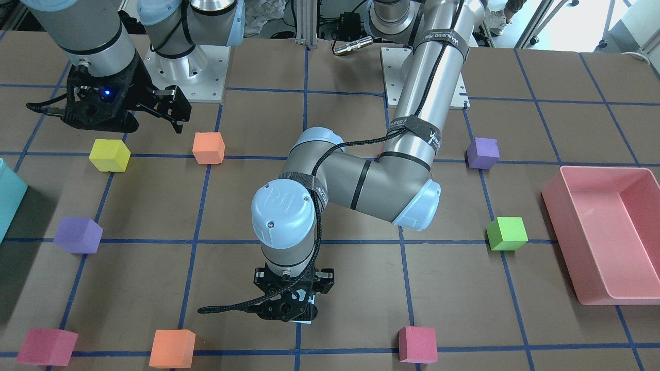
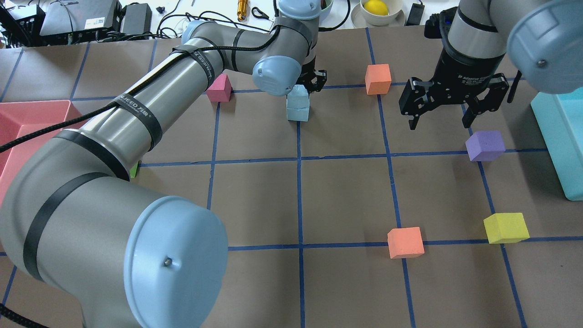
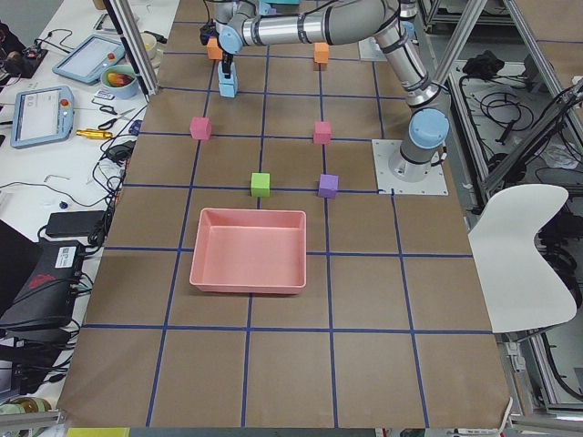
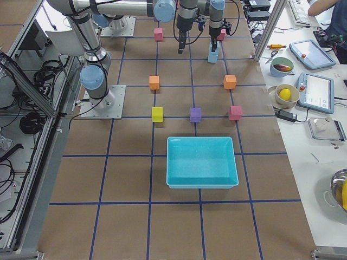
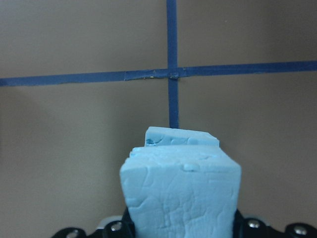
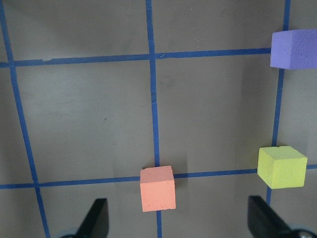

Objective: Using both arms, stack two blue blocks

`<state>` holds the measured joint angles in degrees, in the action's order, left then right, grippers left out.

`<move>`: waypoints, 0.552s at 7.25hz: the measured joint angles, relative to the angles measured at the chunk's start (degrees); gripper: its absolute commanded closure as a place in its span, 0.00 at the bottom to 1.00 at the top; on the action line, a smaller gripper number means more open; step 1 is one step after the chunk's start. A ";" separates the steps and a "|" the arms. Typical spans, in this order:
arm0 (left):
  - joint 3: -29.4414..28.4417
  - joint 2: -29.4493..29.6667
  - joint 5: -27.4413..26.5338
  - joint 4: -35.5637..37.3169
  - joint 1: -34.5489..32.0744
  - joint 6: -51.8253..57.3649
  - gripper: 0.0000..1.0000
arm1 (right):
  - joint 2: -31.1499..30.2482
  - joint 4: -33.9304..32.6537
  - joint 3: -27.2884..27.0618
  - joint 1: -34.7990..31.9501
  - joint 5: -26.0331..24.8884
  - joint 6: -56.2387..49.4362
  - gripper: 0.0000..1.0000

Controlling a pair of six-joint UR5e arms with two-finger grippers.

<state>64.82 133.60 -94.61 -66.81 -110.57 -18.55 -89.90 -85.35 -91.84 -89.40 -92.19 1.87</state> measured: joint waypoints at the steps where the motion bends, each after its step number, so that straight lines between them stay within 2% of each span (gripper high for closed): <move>1: 0.04 0.38 -0.14 0.50 0.00 -0.01 0.08 | -0.13 0.00 0.00 0.01 -0.01 0.08 0.00; 2: 0.06 0.69 -0.40 0.75 0.00 -0.19 0.00 | -0.22 0.00 0.00 0.01 -0.01 0.16 0.00; 4: 0.12 0.61 -0.85 0.82 0.01 -0.20 0.00 | -0.41 0.20 -0.03 0.02 -0.01 0.04 0.00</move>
<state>64.95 134.21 -95.45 -66.00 -110.56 -18.75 -90.31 -85.15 -91.87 -89.38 -92.20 1.91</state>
